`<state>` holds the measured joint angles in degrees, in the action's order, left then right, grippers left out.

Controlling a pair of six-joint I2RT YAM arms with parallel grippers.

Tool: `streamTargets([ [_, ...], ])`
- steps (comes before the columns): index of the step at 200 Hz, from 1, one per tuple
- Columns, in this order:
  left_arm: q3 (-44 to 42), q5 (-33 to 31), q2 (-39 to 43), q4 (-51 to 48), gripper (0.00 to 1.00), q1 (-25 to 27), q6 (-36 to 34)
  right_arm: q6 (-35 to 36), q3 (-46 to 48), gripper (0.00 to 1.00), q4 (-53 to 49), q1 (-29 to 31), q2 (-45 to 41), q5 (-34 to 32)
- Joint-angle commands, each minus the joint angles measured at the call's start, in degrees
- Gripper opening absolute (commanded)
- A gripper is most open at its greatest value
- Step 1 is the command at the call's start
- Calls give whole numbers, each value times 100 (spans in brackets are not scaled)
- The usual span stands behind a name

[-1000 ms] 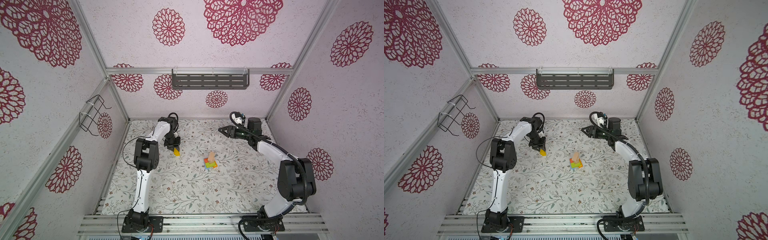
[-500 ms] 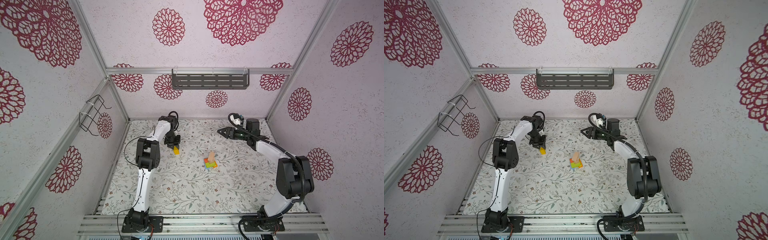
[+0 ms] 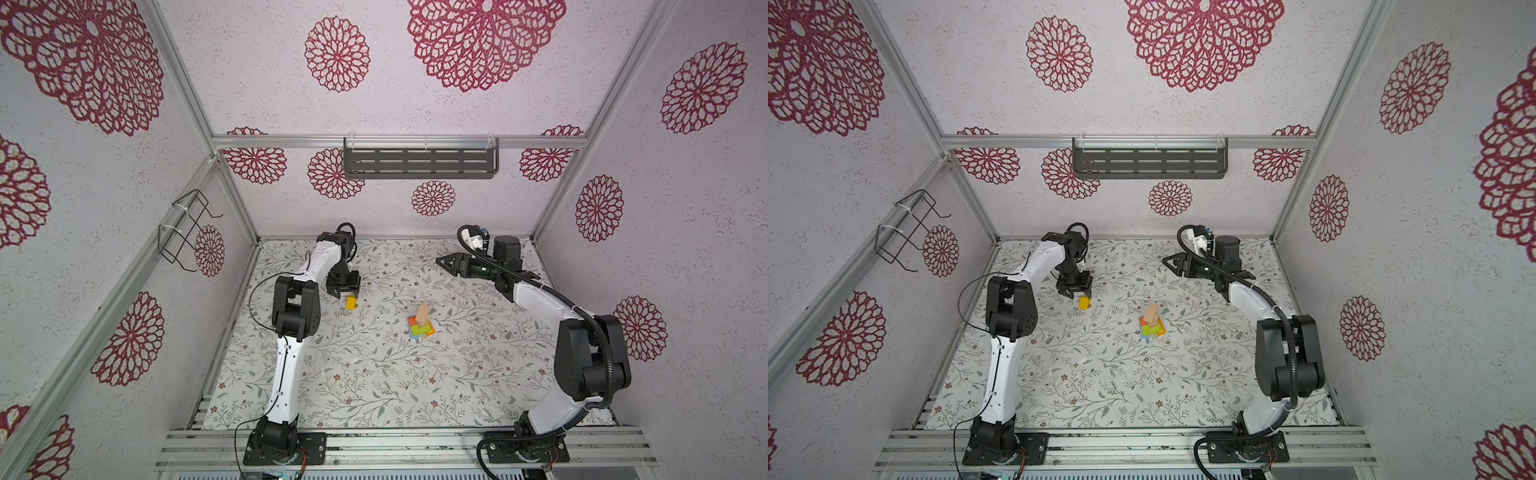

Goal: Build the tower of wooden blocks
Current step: 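Open the left gripper to release the yellow block on the table, then raise the left gripper while the right gripper moves back toward the stack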

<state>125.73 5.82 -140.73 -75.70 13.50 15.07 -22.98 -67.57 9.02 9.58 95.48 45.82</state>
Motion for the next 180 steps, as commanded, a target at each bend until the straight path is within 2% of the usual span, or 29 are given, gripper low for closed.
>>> streamTargets([
  [1,52,-180,92,21,66,-23,-7,163,16,63,51,26,-368,-108],
  [35,-175,-408,456,160,67,34,8,238,-1,63,-262,52,-493,-446],
  [54,-475,-246,802,386,69,152,-312,433,-58,63,-635,108,-544,-712],
  [88,-1059,-223,1447,901,86,267,-548,527,217,64,-909,191,-929,-1063],
  [101,-1303,-181,1677,1186,89,268,-574,549,347,66,-977,189,-1137,-1140],
  [180,-1987,124,2207,1787,87,285,-933,593,1380,69,-1201,193,-2589,-1696],
])
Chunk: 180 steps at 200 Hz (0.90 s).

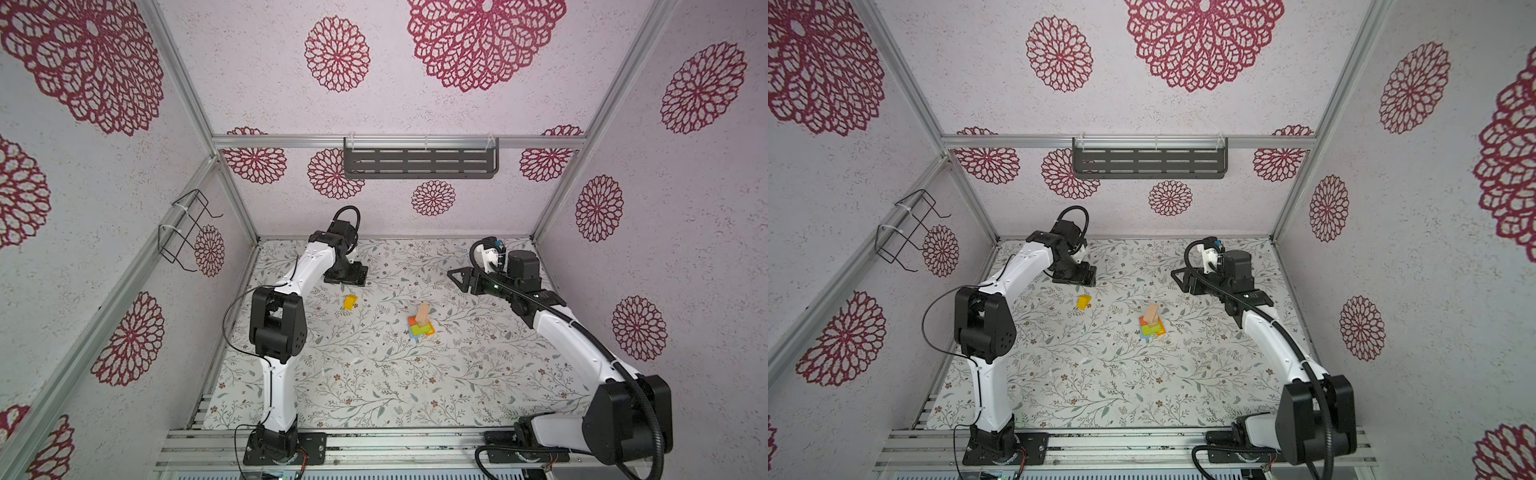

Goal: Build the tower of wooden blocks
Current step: 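Raise the left gripper while the right gripper moves back toward the stack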

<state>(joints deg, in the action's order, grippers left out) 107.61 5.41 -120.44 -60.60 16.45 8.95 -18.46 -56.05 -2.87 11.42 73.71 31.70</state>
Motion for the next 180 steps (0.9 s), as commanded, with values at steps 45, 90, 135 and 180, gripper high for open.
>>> streamTargets([
  [45,-522,75,227,588,91,-58,-500,-127,1246,74,1061,7,-1071,-219],
  [90,-960,31,342,1082,95,-98,-512,-291,1750,78,1677,1,-1204,-292],
  [135,-914,-58,98,1179,90,-133,-411,-348,1797,80,1773,1,-1108,-460],
  [180,-983,-90,-92,1199,79,-131,-502,-384,1815,99,1837,0,-951,-525],
])
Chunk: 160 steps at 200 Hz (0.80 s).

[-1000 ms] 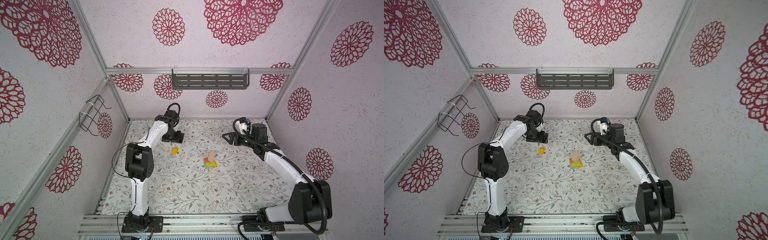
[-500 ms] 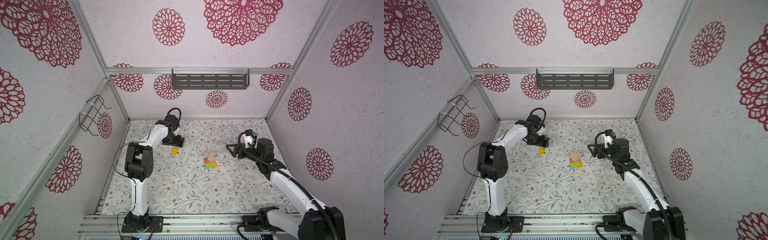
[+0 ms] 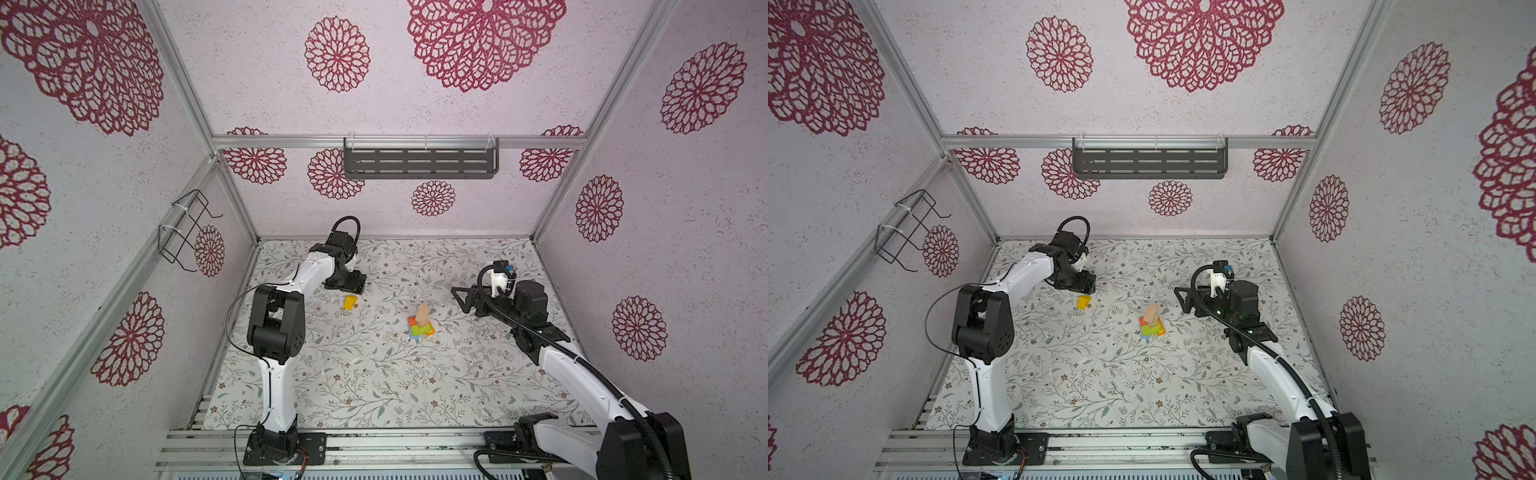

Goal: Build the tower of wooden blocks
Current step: 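Raise the left gripper while the right gripper moves back toward the stack, then lower the left gripper onto the standing yellow block and close on it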

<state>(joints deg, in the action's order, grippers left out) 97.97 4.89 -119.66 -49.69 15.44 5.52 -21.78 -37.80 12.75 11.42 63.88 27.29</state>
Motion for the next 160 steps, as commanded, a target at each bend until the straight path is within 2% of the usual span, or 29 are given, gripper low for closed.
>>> streamTargets([
  [1,-22,-39,-176,104,79,-27,-162,-49,-9,99,277,0,31,-79],
  [51,-116,66,-353,140,70,2,-240,-97,93,99,361,-43,-37,-153],
  [94,-155,-32,-492,56,69,87,-308,-150,209,99,474,-70,-60,-144],
  [132,-114,-110,-562,-37,53,108,-314,-199,273,99,570,-79,-48,-85],
  [160,-87,-93,-601,-84,50,108,-299,-212,290,99,587,-80,-49,-73],
])
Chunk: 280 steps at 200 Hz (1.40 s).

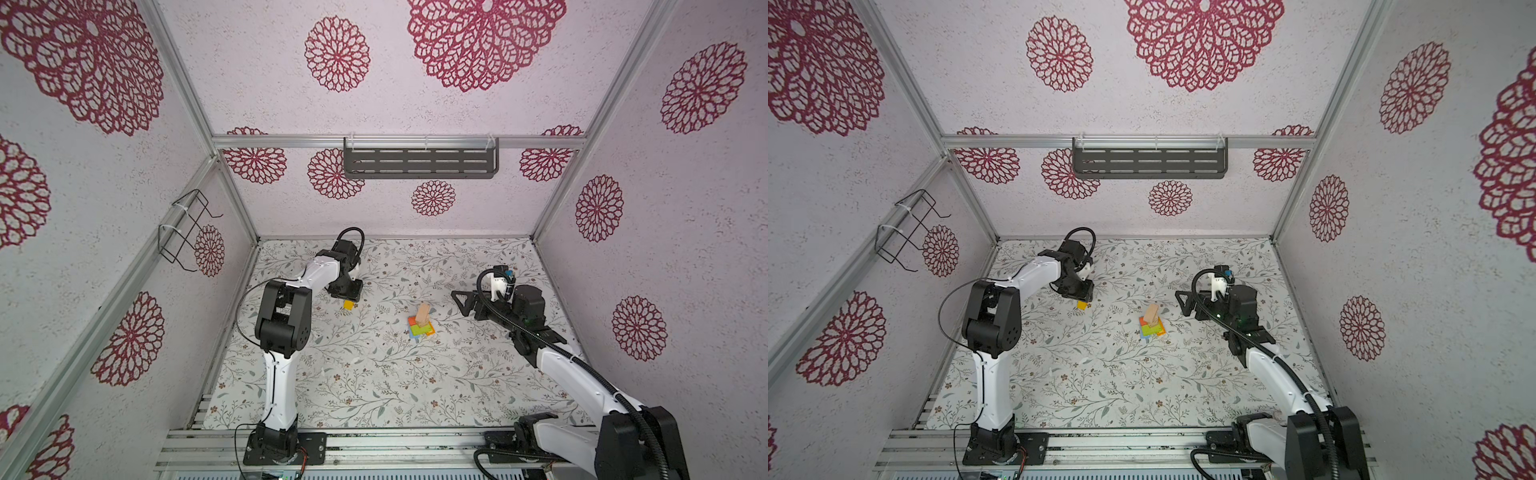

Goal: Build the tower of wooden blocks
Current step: 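Lower the left gripper onto the standing yellow block and close on it, then lift the yellow block and carry it toward the stack with the left gripper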

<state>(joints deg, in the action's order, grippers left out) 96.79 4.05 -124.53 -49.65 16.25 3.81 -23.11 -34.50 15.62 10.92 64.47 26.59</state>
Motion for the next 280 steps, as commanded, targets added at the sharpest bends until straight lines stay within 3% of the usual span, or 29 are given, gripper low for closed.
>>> streamTargets([
  [1,32,-10,-115,-89,50,27,-132,-79,-39,99,301,-29,-104,-4],
  [38,49,-50,-148,-115,49,27,-120,-85,-30,99,297,-37,-110,-6],
  [115,148,-151,-186,-230,29,25,-101,-95,5,99,328,-37,-77,-13],
  [239,420,-32,358,-706,28,18,-40,-175,-142,99,-41,-46,190,-83],
  [280,613,111,724,-916,28,41,79,-581,271,99,338,-63,242,-313],
])
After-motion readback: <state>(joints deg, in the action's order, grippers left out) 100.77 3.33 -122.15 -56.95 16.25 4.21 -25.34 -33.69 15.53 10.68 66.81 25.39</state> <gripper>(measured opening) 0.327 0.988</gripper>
